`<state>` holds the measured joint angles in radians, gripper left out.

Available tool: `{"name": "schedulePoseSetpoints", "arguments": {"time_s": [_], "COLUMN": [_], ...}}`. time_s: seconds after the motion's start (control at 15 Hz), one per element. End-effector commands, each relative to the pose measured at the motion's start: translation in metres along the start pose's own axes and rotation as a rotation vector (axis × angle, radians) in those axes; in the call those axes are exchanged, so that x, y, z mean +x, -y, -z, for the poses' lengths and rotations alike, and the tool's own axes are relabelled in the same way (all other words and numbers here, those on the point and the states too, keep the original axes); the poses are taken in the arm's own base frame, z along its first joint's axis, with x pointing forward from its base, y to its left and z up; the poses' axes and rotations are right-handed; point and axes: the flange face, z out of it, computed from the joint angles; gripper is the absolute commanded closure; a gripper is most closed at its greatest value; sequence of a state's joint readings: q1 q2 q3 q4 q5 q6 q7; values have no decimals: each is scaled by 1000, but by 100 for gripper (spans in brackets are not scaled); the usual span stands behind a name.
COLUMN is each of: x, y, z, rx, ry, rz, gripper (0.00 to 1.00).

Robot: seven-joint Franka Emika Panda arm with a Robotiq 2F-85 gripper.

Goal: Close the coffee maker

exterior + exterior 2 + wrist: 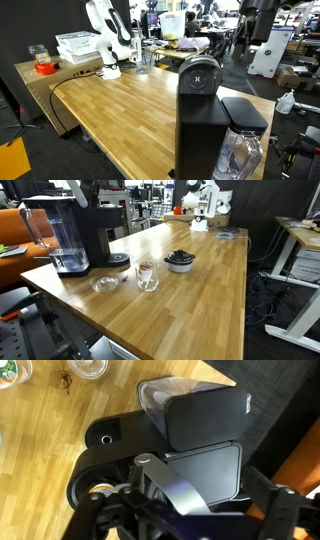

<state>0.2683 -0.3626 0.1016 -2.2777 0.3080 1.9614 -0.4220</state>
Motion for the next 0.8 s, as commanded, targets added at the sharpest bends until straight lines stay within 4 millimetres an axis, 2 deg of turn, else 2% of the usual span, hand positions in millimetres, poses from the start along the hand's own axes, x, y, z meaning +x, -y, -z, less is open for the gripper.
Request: {"name": "schedulePoseSetpoints", "arguments": {"time_s": [0.0, 0.47, 0.73], "x": [-3, 3, 4], "y": [2, -4, -4], "z": [-1, -22, -23], "rx": [30, 82, 108], "ry": [-3, 26, 17], "rz": [14, 24, 35], "gripper": [0, 0, 0]}}
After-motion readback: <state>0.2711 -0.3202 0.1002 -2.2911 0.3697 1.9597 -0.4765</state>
